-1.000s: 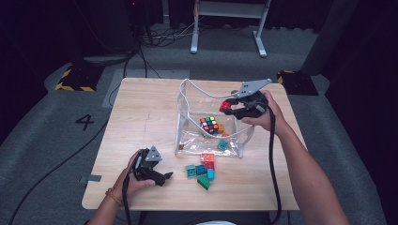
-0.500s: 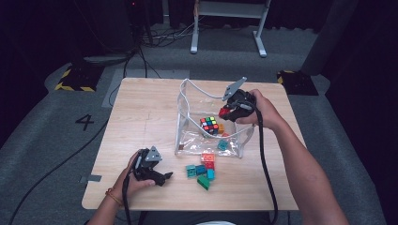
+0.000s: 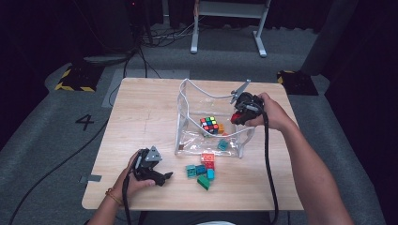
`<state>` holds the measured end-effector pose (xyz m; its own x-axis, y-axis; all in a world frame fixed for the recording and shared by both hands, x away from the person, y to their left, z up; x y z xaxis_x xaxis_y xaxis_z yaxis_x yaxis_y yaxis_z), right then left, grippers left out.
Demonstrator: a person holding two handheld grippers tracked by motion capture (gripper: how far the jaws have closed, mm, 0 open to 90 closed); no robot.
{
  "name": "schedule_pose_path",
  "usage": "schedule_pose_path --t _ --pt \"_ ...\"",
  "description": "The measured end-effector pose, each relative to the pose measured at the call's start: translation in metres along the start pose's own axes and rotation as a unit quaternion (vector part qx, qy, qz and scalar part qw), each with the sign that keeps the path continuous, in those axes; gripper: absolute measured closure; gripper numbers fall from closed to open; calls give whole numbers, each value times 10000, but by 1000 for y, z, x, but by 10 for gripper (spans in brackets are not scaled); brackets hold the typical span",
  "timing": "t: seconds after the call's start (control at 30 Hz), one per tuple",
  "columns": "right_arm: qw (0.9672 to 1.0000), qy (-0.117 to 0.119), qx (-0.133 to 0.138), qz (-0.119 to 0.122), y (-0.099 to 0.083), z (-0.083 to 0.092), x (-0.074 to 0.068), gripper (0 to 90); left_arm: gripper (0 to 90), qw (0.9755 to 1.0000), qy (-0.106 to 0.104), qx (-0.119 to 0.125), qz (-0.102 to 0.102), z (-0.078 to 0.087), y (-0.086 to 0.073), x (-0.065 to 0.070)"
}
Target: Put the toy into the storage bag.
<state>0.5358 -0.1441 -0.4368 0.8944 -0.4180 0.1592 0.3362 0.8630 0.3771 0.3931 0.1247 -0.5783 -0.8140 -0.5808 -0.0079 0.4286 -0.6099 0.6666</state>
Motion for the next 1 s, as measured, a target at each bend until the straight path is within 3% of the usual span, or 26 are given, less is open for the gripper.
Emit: schedule_pose_path --t 0.4,0.57,0.63,0.7,0.73,0.77,0.8,0.83,0.87,0.9,0.93,0.97,1.0 --pt "9989 -13 431 -190 2 7 0 530 55 10000 0 -4 -15 0 0 0" --pt "9944 -10 1026 -249 8 21 -2 489 55 10000 4 -4 -9 0 0 0" --pt "9909 -5 1304 -324 9 31 -4 449 55 10000 3 -4 -14 0 0 0" --pt "9894 -19 1407 -371 10 35 -5 436 55 10000 0 -3 -3 0 0 0" --pt "9869 -33 1564 -406 11 39 -5 428 55 10000 1 -2 -1 0 0 0" --pt "9802 -60 1906 -535 13 48 -7 395 55 10000 1 -1 -1 0 0 0" --pt "9776 -67 2034 -542 13 52 -8 379 55 10000 3 -12 -14 0 0 0" --pt "9776 -67 2034 -542 13 52 -8 379 55 10000 4 -3 -6 0 0 0" --pt "9734 -108 2215 -577 13 58 -9 368 55 10000 3 -3 -3 0 0 0" --pt "9672 -91 2445 -689 11 66 -10 344 55 10000 0 -3 -5 0 0 0" --pt "9672 -91 2445 -689 11 66 -10 344 55 10000 0 -3 -5 0 0 0" --pt "9616 -89 2641 -743 8 74 -12 337 55 10000 2 -11 -14 0 0 0" --pt "9601 -129 2694 -735 5 78 -11 329 55 10000 4 -2 -6 0 0 0"
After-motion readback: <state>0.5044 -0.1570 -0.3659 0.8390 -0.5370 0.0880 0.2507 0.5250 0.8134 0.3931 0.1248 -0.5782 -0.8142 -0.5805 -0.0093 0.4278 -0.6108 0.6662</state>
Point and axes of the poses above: each handheld gripper's, and its own axes: z roughly backward along the jaws, y roughly out of its top, x roughly to its right, the point moved 10 cm from there along -z, roughly forward along the jaws, and after that the axes turned 4 degrees about -z, right-handed, at the moved point
